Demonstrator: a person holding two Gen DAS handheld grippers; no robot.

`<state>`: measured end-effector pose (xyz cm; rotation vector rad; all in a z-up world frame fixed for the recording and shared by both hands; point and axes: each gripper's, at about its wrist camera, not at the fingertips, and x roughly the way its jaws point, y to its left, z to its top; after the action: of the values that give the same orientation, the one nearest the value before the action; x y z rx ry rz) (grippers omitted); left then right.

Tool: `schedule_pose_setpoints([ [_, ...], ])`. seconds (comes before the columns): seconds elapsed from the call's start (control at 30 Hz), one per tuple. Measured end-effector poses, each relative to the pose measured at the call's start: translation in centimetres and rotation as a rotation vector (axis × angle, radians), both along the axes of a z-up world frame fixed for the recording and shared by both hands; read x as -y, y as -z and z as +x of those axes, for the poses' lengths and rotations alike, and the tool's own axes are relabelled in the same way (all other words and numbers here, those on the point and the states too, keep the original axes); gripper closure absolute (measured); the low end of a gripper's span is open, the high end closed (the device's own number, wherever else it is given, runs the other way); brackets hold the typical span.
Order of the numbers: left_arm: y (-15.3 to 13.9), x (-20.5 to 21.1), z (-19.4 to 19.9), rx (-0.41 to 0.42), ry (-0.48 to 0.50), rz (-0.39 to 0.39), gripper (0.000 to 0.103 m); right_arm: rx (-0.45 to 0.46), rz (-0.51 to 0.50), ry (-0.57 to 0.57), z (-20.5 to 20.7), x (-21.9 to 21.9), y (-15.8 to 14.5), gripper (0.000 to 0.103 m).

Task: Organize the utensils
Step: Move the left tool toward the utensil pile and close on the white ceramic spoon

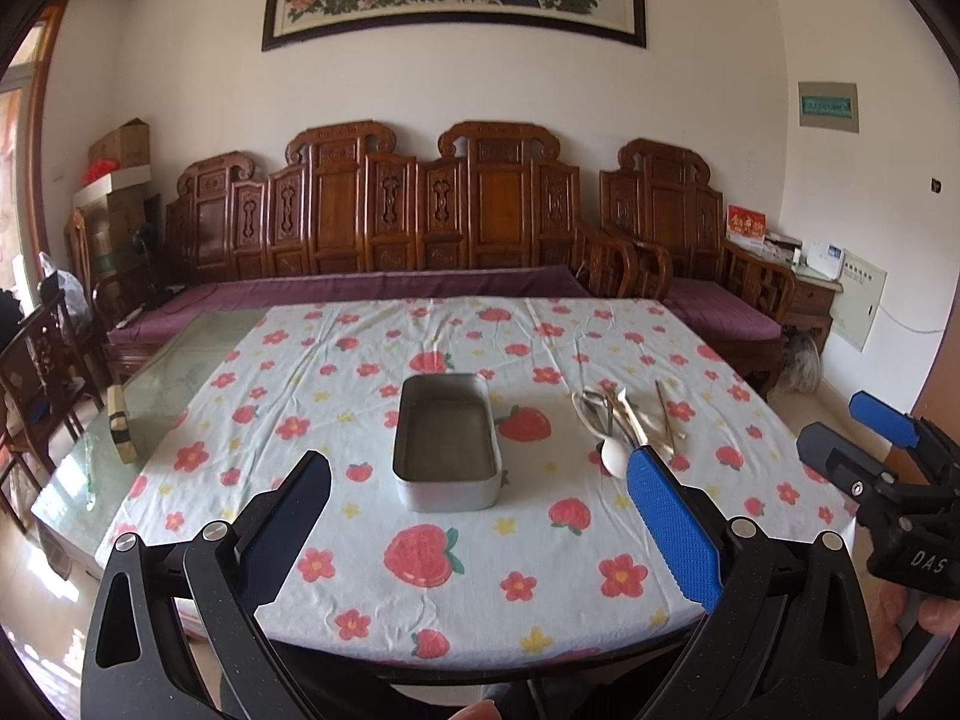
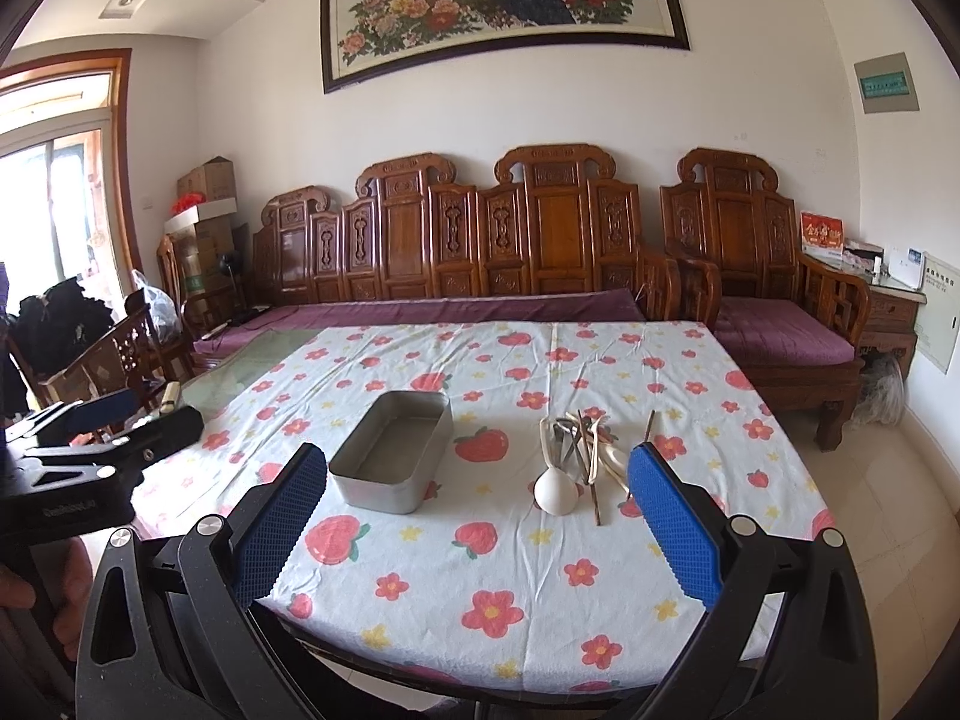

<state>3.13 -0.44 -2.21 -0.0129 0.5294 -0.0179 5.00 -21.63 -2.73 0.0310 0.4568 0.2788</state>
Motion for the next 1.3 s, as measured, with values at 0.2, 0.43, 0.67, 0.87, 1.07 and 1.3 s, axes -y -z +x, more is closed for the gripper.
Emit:
schedule_pose_setpoints([
  [0.2, 2.4, 0.1, 2.5, -0.064, 0.044, -0.002, 0.008, -0.023, -0.025, 0.015, 2.7, 0.6, 2.2, 0.003],
  [0.43, 4.6, 0.9, 5.5, -0.111, 0.081, 0.017, 0.007, -0.072, -0.055, 0.034, 6.8, 2.0, 4.3, 0.003],
  [0.67, 5.7, 1.5, 8.3, -0.109, 0.098, -0.009, 0.008, -0.120, -0.075, 0.032, 11.2, 3.3, 5.9, 0.003],
  [0.87, 5.9, 2.2, 10.6, -0.104, 0.112, -0.014, 0.008, -0.163, -0.135, 0.049, 14.3, 4.3, 7.8, 0.003],
  [1.07, 6.7, 3.6, 13.2, -0.138, 0.139, -0.021, 0.008, -0.194, -0.205, 0.045, 17.8, 5.7, 10.1, 0.003],
  [1.3, 8.9, 6.9, 16.6, -0.201, 0.195, -0.025, 0.008, -0.289, -0.177, 0.018, 23.3, 8.6, 13.7, 0.020],
])
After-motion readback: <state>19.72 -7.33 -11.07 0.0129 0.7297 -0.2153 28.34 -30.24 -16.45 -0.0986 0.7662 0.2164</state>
